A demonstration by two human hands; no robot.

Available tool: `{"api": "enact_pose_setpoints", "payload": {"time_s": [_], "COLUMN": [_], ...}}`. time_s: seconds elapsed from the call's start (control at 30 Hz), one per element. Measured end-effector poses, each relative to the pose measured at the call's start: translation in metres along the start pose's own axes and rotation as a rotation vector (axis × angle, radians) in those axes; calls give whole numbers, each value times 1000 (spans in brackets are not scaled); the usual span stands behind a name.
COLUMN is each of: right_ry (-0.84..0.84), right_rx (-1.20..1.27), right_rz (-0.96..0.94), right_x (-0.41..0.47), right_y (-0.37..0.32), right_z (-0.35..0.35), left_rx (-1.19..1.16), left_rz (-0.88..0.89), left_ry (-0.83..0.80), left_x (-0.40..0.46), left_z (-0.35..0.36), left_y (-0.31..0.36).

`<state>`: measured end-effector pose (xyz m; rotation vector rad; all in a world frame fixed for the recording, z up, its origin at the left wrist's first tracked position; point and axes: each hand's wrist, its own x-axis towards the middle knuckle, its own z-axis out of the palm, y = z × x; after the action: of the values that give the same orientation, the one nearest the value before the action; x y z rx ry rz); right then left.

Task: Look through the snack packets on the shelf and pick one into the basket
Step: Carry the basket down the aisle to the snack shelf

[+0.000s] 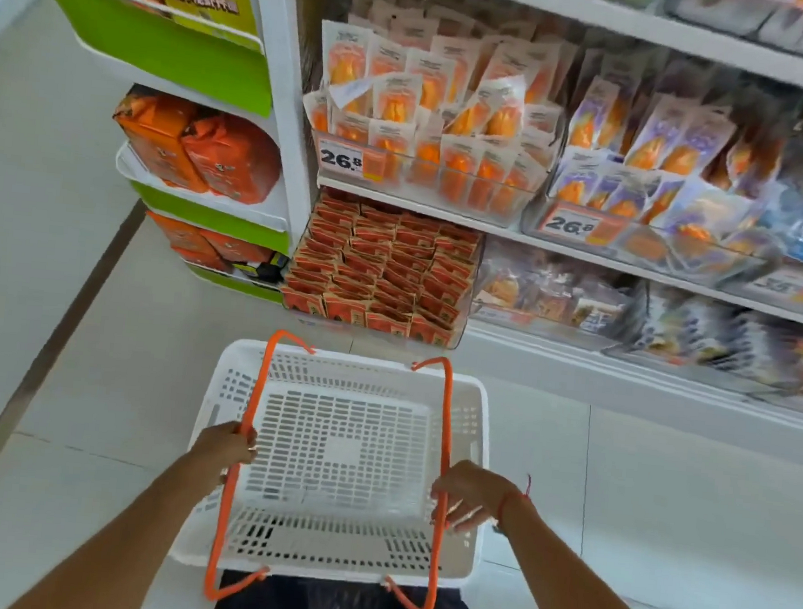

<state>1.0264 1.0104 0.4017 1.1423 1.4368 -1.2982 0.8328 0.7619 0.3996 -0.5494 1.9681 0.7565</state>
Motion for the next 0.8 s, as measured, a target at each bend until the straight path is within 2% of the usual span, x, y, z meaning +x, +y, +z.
{"api": "enact_pose_setpoints", "payload": {"time_s": [0.33, 0.5, 0.57, 0.67, 0.8], "right_ry": [21, 5, -51, -168, -133], "right_rx": [-1, -45, 12, -54, -103], "right_rz": [34, 20, 37, 110, 113], "right_x": [115, 188, 218, 255, 293], "right_y": [23, 18, 12, 8, 9], "right_z": [-8, -27, -43, -61, -83], "left_rx": [45, -69, -158, -278, -336], "left_rz": [-39, -1, 30, 51, 129], "left_ry": [-18, 4, -10, -65, -152], "left_x": [105, 184, 218, 262, 302], "left_z": [45, 77, 86, 92, 83], "left_y": [-15, -22, -16, -14, -6]}}
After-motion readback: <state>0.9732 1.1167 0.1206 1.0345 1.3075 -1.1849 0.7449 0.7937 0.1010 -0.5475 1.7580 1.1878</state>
